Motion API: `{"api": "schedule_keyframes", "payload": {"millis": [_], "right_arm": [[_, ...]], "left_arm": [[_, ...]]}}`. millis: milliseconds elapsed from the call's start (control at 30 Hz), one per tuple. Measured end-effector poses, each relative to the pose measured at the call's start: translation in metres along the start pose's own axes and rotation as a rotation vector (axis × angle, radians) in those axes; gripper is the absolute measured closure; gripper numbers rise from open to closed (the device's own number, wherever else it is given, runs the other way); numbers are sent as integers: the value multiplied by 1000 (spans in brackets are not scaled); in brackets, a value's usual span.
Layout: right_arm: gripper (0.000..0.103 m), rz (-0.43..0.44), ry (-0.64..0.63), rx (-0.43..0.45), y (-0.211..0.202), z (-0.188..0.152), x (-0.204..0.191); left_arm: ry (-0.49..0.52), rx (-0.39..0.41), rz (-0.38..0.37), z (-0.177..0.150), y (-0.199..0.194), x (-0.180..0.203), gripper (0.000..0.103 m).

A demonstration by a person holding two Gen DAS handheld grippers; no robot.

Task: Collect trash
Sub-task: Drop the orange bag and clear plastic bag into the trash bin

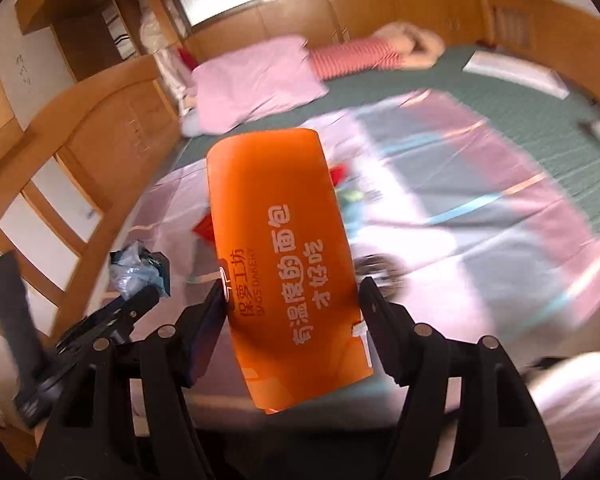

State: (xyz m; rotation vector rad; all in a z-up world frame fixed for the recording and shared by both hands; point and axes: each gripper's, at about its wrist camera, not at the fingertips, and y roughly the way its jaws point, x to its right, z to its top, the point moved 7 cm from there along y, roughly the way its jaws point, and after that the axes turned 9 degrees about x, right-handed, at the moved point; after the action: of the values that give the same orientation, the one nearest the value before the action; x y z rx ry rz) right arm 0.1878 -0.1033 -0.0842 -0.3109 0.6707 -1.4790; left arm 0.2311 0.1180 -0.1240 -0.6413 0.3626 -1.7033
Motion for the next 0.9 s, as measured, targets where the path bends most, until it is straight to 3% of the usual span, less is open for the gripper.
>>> {"api": "schedule_keyframes", "payload": {"millis": [167,300,367,433,567,633,700,767,800,867,900], "right_arm": [[37,-239,-17,-55,-51,-27,85],[35,-335,40,-251,-56,-87,139],[33,-348,99,-303,-59,-106,157],[31,-336,187,-274,-69,-109,168],[25,-358,346,-114,-104,-84,197],[23,-387,379,-22,-127,-68,210],[20,-412,394,38,-141,-55,221],[19,-426,403,71,-152,-51,228],[19,-430,407,80,-157,-48,231],[19,-429,413,89,-158,-47,235],[19,-425,413,91,-161,-48,236]], "left_arm": [[71,-30,-113,-18,-3,52,57],[129,-42,-193,-28,-11,91,57],[151,-47,-238,-34,-16,110,57],[153,-69,-300,-40,-20,127,57],[140,-163,-496,-64,-27,174,57],[156,-226,-615,-83,-32,204,57],[174,-307,-771,-108,-41,239,57],[214,-366,-874,-129,-49,267,56],[249,-387,-909,-141,-53,279,52],[331,-423,-934,-163,-57,297,17],[364,-427,-920,-171,-58,301,13]]}}
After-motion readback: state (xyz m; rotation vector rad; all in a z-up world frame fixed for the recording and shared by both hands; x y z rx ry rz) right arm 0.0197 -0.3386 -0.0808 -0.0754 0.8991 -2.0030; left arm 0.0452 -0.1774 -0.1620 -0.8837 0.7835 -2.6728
